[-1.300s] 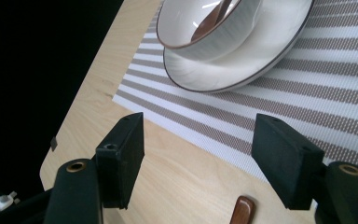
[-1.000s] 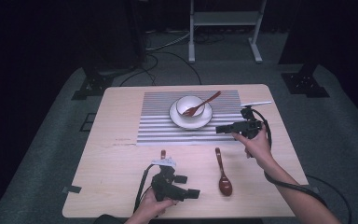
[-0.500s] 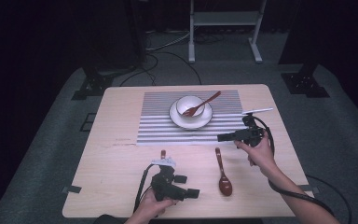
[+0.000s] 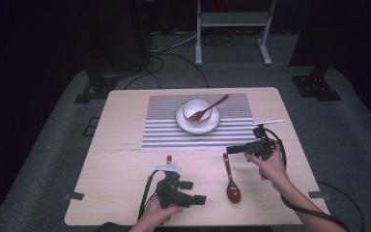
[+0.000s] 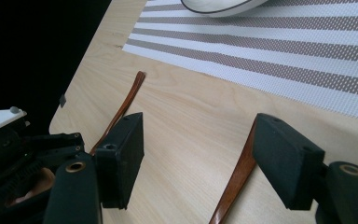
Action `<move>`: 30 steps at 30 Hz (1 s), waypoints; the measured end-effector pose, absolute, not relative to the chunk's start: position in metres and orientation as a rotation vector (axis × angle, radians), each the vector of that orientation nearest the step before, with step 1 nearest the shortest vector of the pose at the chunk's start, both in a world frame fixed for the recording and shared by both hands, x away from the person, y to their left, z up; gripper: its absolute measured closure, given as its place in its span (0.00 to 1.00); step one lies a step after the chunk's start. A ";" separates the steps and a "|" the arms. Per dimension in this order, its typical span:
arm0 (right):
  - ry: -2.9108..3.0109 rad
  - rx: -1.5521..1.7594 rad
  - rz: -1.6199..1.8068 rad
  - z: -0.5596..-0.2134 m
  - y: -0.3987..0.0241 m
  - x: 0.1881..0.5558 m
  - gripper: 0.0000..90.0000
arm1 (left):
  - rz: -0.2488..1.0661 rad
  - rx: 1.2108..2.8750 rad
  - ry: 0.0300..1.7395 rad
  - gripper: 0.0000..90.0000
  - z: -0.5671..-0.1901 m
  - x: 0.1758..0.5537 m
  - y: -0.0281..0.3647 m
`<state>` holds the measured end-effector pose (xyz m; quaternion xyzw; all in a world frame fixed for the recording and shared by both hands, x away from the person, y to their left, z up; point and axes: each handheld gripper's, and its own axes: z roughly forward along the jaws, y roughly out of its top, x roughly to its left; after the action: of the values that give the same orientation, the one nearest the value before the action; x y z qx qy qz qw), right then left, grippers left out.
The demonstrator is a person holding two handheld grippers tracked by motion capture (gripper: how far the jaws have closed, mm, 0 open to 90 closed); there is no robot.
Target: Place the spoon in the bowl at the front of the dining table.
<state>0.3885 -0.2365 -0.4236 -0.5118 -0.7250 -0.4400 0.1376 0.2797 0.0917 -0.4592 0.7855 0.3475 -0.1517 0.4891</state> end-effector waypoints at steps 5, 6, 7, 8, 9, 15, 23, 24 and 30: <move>-2.077 -1.469 -1.290 -0.426 -0.238 0.380 0.37 | -0.367 1.907 0.846 0.04 -0.459 0.280 0.093; -2.079 -1.466 -1.293 -0.426 -0.238 0.379 0.37 | -0.365 1.906 0.848 0.04 -0.459 0.280 0.093; -2.083 -1.461 -1.293 -0.427 -0.237 0.376 0.37 | -0.365 1.906 0.848 0.04 -0.459 0.280 0.093; -2.089 -1.458 -1.292 -0.427 -0.237 0.375 0.37 | -0.364 1.904 0.849 0.04 -0.459 0.280 0.093; -2.091 -1.455 -1.291 -0.427 -0.237 0.373 0.37 | -0.364 1.904 0.849 0.04 -0.459 0.280 0.093; -2.104 -1.436 -1.301 -0.430 -0.236 0.361 0.37 | -0.361 1.905 0.851 0.04 -0.459 0.279 0.093; -2.126 -1.430 -1.308 -0.436 -0.238 0.346 0.37 | -0.364 1.902 0.854 0.04 -0.459 0.279 0.093; -2.129 -1.430 -1.307 -0.436 -0.239 0.344 0.37 | -0.364 1.902 0.854 0.04 -0.459 0.279 0.093; -2.117 -1.436 -1.339 -0.439 -0.246 0.332 0.36 | -0.362 1.901 0.855 0.04 -0.459 0.279 0.094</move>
<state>0.3320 -0.2459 -0.4389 -0.4932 -0.7273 -0.4601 0.1268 0.2791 0.0935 -0.4590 0.7829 0.3522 -0.1492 0.4906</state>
